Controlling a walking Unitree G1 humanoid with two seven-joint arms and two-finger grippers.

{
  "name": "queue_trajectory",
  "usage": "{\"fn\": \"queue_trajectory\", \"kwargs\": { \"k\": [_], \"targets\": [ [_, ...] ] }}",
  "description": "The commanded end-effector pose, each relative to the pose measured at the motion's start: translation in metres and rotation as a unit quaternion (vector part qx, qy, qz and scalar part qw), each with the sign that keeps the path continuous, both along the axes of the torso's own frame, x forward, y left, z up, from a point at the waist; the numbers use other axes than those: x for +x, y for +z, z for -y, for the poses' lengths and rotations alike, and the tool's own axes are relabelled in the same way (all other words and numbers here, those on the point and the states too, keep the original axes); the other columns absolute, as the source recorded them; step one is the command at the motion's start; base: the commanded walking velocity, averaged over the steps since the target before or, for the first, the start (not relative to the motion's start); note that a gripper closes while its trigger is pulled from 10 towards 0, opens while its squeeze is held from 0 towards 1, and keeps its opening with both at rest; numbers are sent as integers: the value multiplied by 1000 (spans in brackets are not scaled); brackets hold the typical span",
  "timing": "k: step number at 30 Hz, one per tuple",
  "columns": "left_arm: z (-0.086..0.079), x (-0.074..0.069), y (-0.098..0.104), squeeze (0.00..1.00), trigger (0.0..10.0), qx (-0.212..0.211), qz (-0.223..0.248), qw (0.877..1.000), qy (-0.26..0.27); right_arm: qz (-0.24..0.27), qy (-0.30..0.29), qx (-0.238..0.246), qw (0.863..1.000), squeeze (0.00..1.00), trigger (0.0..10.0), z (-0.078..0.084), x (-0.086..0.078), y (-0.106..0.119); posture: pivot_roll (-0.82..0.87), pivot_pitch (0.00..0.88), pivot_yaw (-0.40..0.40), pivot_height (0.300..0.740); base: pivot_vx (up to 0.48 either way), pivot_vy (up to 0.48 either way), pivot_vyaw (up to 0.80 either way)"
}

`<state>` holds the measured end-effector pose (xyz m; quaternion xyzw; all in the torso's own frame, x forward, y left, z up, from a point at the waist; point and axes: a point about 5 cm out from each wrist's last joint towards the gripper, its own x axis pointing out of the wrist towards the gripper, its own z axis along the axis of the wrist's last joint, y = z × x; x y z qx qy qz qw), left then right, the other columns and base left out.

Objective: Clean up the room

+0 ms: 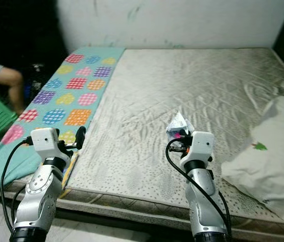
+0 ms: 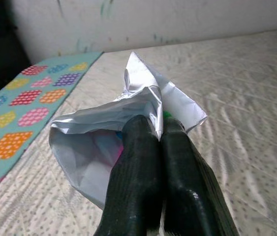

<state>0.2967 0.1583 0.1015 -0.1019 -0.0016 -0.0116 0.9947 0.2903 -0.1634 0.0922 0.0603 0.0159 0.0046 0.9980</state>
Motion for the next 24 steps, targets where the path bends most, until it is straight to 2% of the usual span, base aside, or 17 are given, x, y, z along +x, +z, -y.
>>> {"fn": "queue_trajectory", "kwargs": {
  "k": [1, 4, 12, 15, 18, 24],
  "targets": [
    [-2, 1, -1, 0, 10000, -1, 1, 1000, 3, 3, 12, -1, 1000, 0, 10000, -5, 4, 2, -213, 0, 106, 740, 0, 0, -800],
    [-1, 2, -1, 0, 10000, -2, 4, 1000, 2, 1, 13, -2, 1000, 0, 10000, -5, 7, 1, -209, 0, 105, 740, 0, 0, -800],
    [-3, 3, 2, 0, 10000, -4, 14, 1000, 4, 0, 17, 2, 1000, 0, 10000, -6, 10, -2, -199, 0, 99, 740, 0, 296, -800],
    [-5, 1, 0, 0, 10000, -4, 12, 1000, 9, -8, 20, -14, 1000, 0, 10000, -8, 9, -5, -200, 0, 102, 740, 0, 326, 0],
    [-3, 1, 1, 0, 10000, -4, 13, 1000, 6, 2, 22, -58, 998, 0, 10000, -9, 10, -5, -208, 0, 114, 740, 0, 331, 0],
    [-2, 3, 4, 0, 10000, -5, 17, 1000, 2, 10, 29, -54, 998, 0, 10000, -11, 8, -5, -211, 0, 122, 740, 0, 335, 0]
  ]
}}
